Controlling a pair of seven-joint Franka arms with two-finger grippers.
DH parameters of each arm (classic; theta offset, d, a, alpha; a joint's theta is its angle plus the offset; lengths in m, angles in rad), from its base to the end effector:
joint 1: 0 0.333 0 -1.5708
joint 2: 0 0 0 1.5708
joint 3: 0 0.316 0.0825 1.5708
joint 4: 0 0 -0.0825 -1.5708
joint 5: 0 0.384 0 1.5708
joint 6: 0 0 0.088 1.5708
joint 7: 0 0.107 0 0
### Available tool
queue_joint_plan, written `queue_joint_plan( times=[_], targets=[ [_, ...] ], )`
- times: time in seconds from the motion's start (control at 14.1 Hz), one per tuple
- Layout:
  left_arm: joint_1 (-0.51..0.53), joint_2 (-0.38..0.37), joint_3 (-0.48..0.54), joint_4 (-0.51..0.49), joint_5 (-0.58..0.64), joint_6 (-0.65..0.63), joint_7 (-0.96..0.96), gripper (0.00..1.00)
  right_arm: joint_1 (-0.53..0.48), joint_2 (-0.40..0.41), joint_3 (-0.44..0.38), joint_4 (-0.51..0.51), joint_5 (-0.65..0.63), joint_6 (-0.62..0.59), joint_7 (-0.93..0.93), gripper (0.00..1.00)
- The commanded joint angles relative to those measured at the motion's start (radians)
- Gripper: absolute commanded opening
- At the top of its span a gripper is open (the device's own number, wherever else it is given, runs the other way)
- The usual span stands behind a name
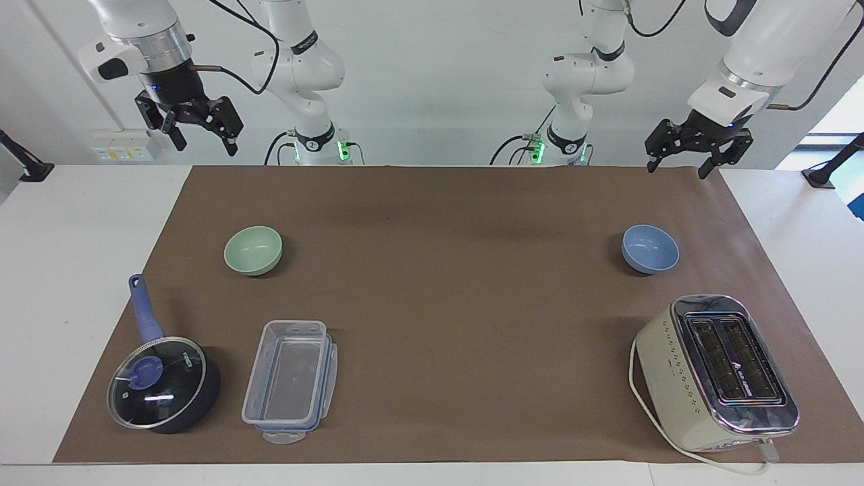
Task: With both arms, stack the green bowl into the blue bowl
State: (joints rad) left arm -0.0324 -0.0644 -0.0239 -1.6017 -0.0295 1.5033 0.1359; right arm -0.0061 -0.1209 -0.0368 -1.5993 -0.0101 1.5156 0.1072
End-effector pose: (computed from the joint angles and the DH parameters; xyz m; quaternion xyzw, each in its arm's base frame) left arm 0.5263 -0.0334 0.6391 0.9951 -0.0966 -0.0164 0.0146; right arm 0.5099 -0.0244 0.6705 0.9970 -0.0752 0.0186 0.0022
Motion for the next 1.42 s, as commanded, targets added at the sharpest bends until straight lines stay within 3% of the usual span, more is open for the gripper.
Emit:
queue_joint_plan(
  times=[0.0,0.71,1.06,1.35],
  targets=[
    [0.020,-0.023,-0.001,-0.029,0.006,0.009,0.007,1.00,-0.009,-0.014,0.002,-0.014,0.001,-0.009,-0.027,1.00],
    [0.057,-0.035,0.001,-0.153,-0.027,0.107,0.031,1.00,-0.009,-0.014,0.000,-0.014,0.001,-0.009,-0.027,1.00],
    [0.129,-0.040,0.001,-0.289,-0.050,0.260,0.112,1.00,-0.009,-0.014,0.000,-0.014,0.001,-0.008,-0.029,1.00],
    [0.242,-0.014,0.001,-0.409,-0.119,0.426,0.287,1.00,-0.009,-0.014,0.000,-0.014,0.001,-0.008,-0.031,1.00]
  ],
)
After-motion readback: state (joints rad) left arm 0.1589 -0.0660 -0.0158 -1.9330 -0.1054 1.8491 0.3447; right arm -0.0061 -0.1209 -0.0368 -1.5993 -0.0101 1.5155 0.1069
